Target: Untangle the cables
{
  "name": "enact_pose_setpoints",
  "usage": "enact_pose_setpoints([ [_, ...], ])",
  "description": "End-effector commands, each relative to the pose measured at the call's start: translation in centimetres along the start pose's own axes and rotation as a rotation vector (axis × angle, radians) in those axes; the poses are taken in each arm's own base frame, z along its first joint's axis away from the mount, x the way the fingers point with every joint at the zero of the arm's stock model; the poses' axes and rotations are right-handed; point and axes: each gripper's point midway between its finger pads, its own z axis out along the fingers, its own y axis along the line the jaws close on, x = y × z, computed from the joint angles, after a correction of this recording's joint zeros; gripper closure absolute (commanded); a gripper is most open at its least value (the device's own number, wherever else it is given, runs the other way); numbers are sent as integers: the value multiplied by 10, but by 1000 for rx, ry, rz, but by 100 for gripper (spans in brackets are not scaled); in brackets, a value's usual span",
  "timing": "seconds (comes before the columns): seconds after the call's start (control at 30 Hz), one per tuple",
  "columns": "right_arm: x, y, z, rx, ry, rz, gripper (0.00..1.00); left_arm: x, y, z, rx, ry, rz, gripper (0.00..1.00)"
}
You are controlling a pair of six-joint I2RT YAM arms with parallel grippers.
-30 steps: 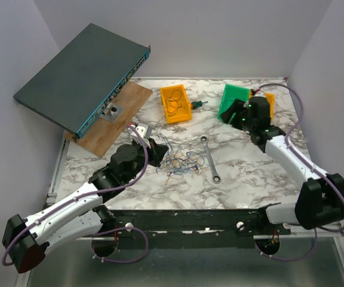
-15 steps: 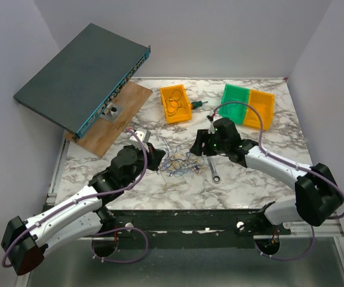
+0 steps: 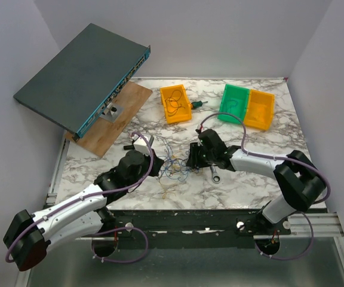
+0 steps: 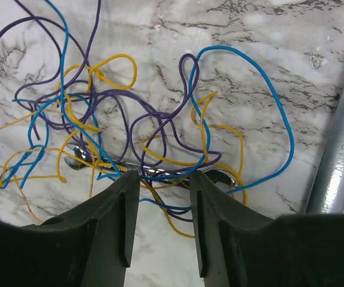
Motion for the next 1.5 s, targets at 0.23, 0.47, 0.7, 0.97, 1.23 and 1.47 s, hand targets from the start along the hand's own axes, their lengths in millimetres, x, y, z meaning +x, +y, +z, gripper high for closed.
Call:
enact_pose_setpoints([
  [0.23,-36,7,-14,22,-136,36,99,-26,12,-12,-103,-52,59,100],
  [0.47,-72,-4,-52,143,-266,47,99,-42,40,-31,-246,-165,-31,100],
  [0.7,-84,21,-68,17,-306,3,50,-50,42,-44,-212,-256,-63,100],
  [0.97,-50,69,-19,-179,-110,-208,48,-39,38,-33,-192,-199,-31,100],
  [1.23,-14,74,9,-189,15,-284,47,-40,38,-34,-201,-192,-20,100],
  [1.47,2,62,8,-166,56,-303,67,-40,41,-34,-211,-193,-16,100],
])
